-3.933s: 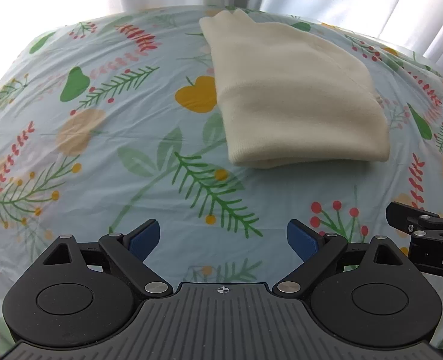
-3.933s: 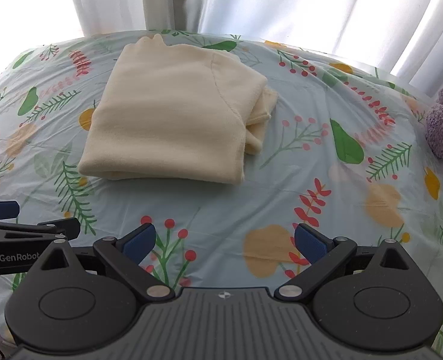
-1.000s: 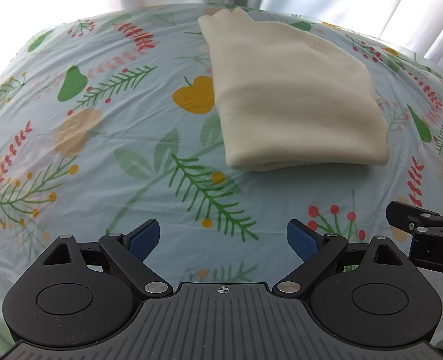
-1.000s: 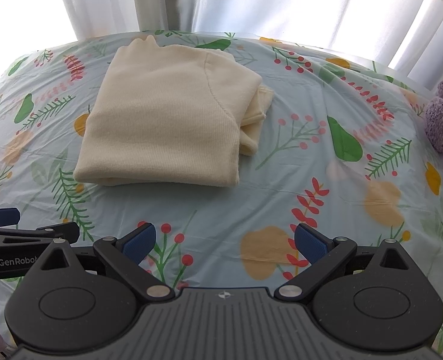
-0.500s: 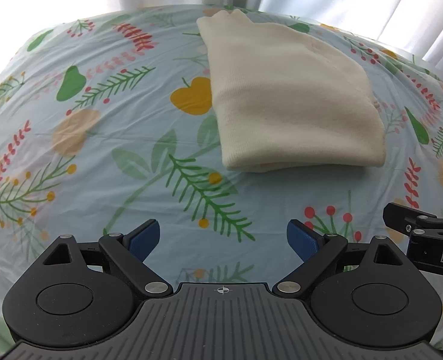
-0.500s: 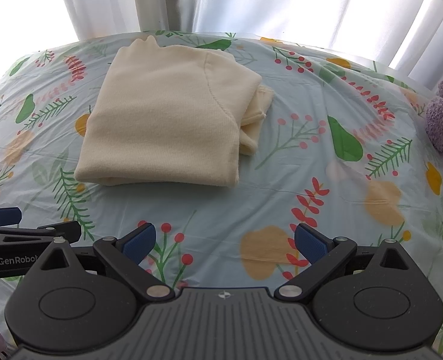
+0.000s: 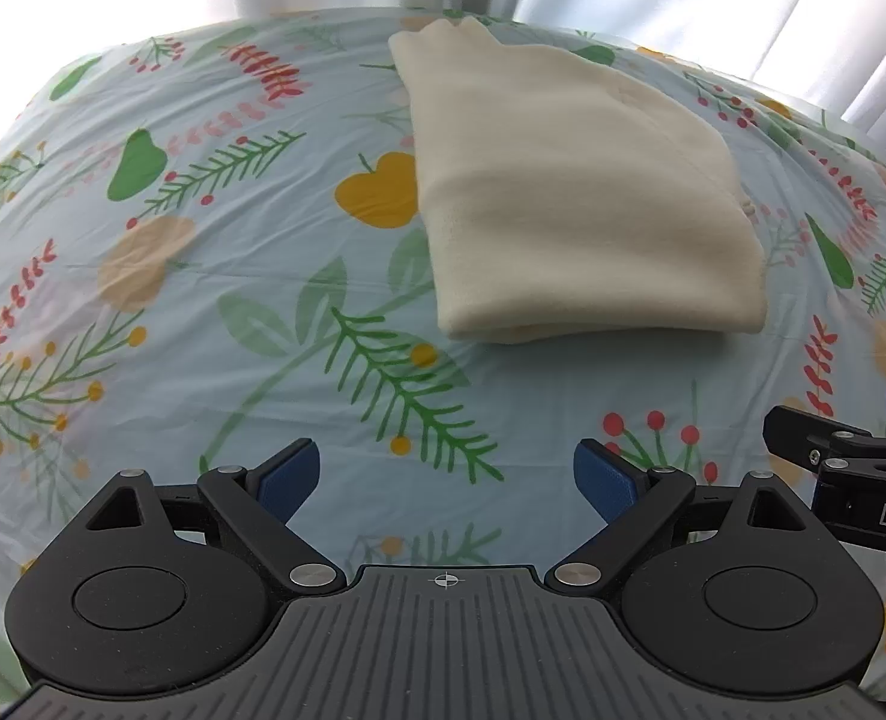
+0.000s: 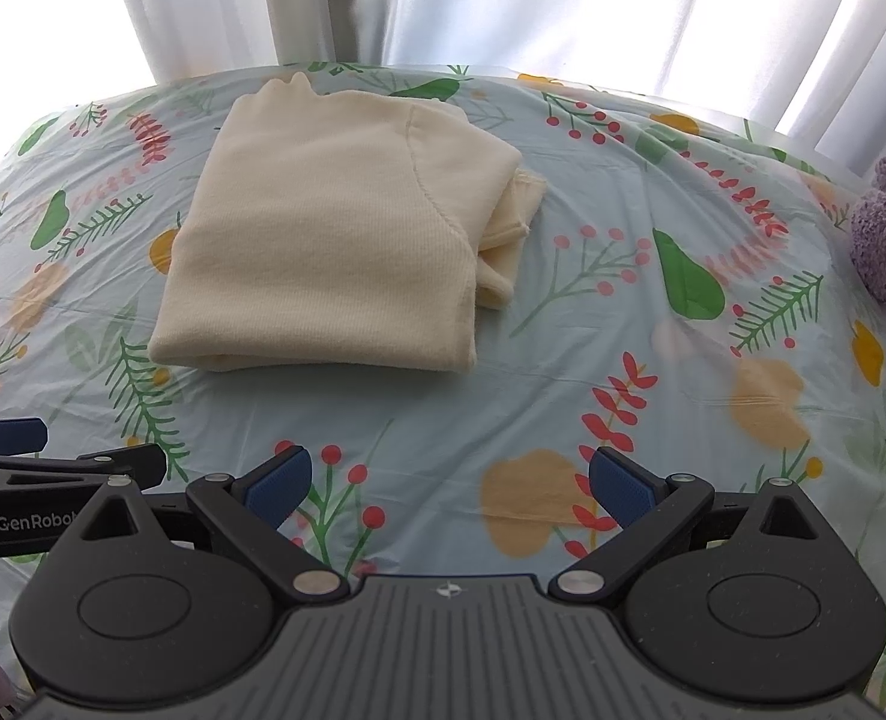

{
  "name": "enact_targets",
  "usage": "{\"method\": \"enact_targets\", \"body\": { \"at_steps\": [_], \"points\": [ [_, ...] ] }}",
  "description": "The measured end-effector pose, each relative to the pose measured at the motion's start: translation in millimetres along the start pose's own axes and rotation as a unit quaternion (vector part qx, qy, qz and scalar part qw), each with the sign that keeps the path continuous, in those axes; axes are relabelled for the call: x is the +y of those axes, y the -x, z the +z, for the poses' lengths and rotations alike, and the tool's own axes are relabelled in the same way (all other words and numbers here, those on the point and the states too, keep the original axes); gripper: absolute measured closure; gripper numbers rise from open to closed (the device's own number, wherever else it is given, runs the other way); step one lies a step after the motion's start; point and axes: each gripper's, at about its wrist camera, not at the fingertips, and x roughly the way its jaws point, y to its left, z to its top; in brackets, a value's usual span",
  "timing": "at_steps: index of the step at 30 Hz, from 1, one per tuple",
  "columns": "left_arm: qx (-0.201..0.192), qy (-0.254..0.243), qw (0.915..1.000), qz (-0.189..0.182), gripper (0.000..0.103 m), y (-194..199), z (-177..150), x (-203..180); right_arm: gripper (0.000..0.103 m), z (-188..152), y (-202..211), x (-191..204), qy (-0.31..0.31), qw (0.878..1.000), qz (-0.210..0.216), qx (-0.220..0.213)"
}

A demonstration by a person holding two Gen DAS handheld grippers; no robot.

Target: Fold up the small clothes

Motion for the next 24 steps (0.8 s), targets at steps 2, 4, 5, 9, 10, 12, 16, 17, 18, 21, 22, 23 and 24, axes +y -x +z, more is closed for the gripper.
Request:
{"method": "enact_targets", "body": {
  "at_steps": [2, 4, 5, 9, 10, 12, 16, 17, 18, 21, 22, 23, 24],
  "points": [
    [0.001, -0.001, 1.0, -0.001, 0.008, -0.2, 0.4, -0.2, 0.004, 0.0, 0.1, -0.2, 0.0, 1.0, 0.0, 0.0],
    [0.0, -0.003, 1.0, -0.003, 0.008, -0.1, 0.7, -0.4, 0.004, 0.1, 0.1, -0.4, -0.001, 1.0, 0.0, -0.001],
    [0.0, -0.004, 1.0, -0.004, 0.008, 0.1, 0.9, -0.5, 0.004, 0.2, 0.0, -0.7, -0.001, 1.0, 0.001, -0.001],
    [0.0, -0.004, 1.0, -0.008, 0.008, -0.3, 1.8, -0.4, 0.004, 0.7, -0.7, 0.0, 0.0, 1.0, 0.002, 0.0],
    [0.001, -0.004, 1.0, -0.009, 0.008, -0.6, 2.1, 0.0, 0.004, 0.8, -0.7, 0.3, 0.0, 1.0, 0.002, 0.0],
    [0.001, -0.004, 0.9999, -0.011, 0.008, -1.1, 2.5, 0.3, 0.004, 1.1, -0.9, 0.8, 0.001, 1.0, 0.002, -0.001],
    [-0.008, -0.009, 0.9999, -0.012, 0.008, -0.6, 2.0, -0.5, 0.004, 1.3, -1.2, 1.3, 0.001, 1.0, 0.002, -0.001],
    [-0.012, -0.012, 0.9998, -0.01, 0.008, -0.1, 1.6, -1.1, 0.004, 1.2, -1.0, 1.3, 0.001, 1.0, 0.002, -0.001],
    [-0.017, -0.018, 0.9997, -0.006, 0.008, 0.6, 1.3, -2.6, 0.004, 1.3, -1.2, 1.4, 0.001, 1.0, 0.002, -0.001],
    [-0.027, -0.031, 0.9991, 0.005, 0.008, 1.8, 0.7, -6.1, 0.004, 1.6, -1.5, 0.9, 0.001, 1.0, 0.002, 0.0],
    [-0.028, -0.033, 0.999, 0.007, 0.008, 1.9, 0.6, -6.4, 0.004, 1.7, -1.7, 0.9, 0.002, 1.0, 0.002, 0.0],
    [-0.028, -0.033, 0.999, 0.007, 0.008, 1.9, 0.6, -6.5, 0.004, 1.8, -2.2, 0.6, 0.002, 1.0, 0.002, 0.0],
    [-0.028, -0.032, 0.9991, 0.006, 0.008, 1.6, 0.8, -6.4, 0.004, 1.9, -2.6, 0.5, 0.003, 1.0, 0.002, 0.001]
  ]
}}
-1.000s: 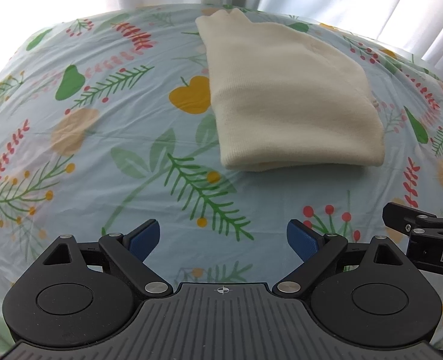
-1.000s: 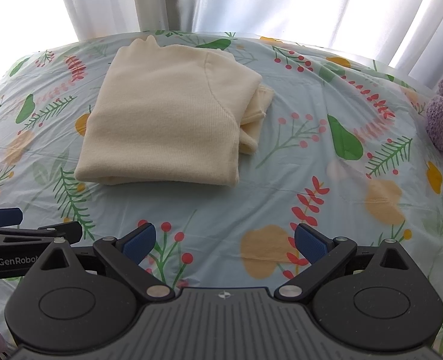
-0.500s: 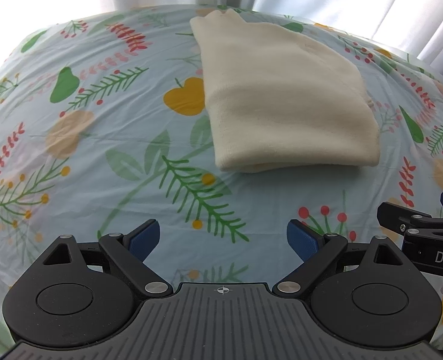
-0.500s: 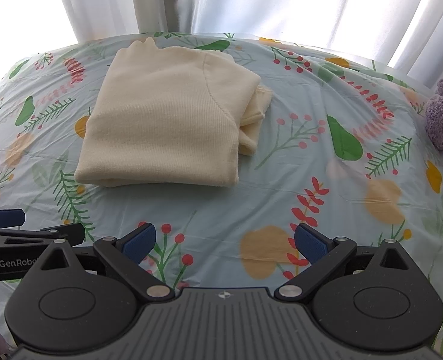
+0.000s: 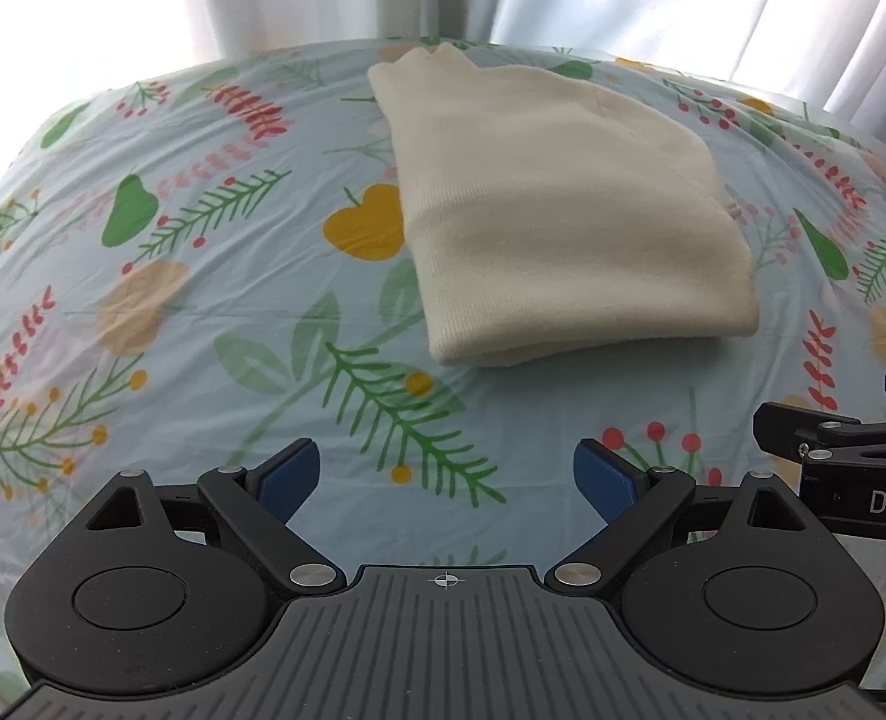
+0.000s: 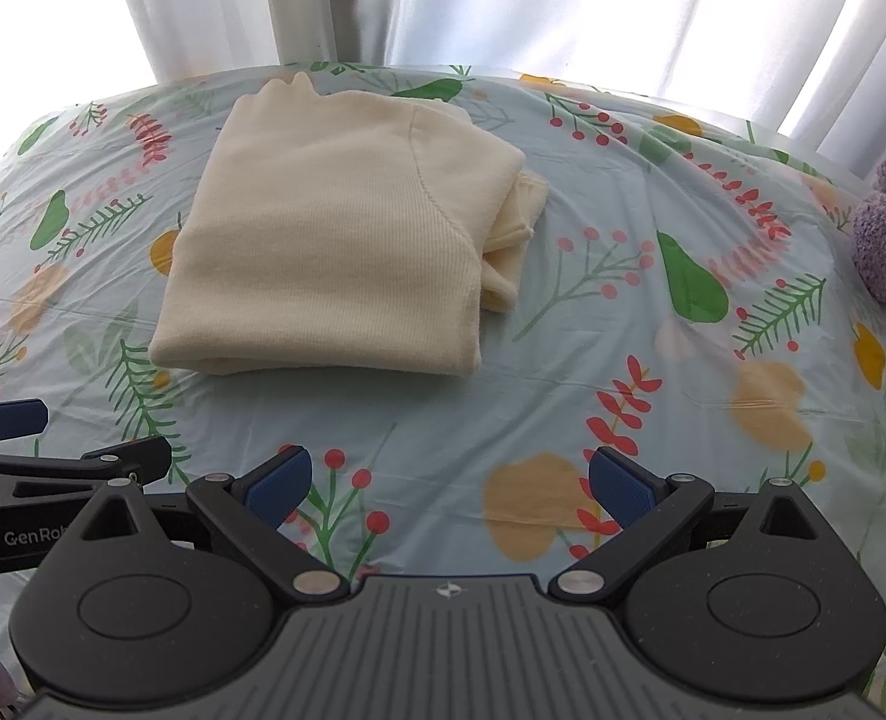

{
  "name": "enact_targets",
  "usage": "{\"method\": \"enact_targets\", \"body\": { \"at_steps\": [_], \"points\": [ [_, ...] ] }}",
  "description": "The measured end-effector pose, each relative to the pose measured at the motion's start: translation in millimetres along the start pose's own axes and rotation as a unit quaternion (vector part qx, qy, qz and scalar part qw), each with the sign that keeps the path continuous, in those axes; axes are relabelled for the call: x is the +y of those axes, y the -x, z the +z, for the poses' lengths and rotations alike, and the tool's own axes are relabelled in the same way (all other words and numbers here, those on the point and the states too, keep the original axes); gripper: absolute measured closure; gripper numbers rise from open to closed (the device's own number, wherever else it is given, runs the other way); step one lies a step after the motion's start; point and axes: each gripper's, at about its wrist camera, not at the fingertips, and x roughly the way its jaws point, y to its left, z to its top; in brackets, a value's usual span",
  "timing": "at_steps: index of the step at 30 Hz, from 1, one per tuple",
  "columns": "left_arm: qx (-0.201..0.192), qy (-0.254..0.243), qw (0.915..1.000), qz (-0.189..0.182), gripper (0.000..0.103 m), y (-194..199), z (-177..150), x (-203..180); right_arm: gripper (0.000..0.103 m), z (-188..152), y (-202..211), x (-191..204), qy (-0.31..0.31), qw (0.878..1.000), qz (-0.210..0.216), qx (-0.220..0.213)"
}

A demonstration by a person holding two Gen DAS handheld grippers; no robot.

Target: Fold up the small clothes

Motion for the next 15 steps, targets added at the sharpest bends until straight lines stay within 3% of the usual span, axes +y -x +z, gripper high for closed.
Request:
{"method": "enact_targets", "body": {
  "at_steps": [15],
  "points": [
    [0.017, 0.004, 0.9998, 0.004, 0.008, -5.6, 1.1, 0.6, 0.004, 3.2, -3.4, 1.7, 0.005, 1.0, -0.006, 0.002]
  ]
}}
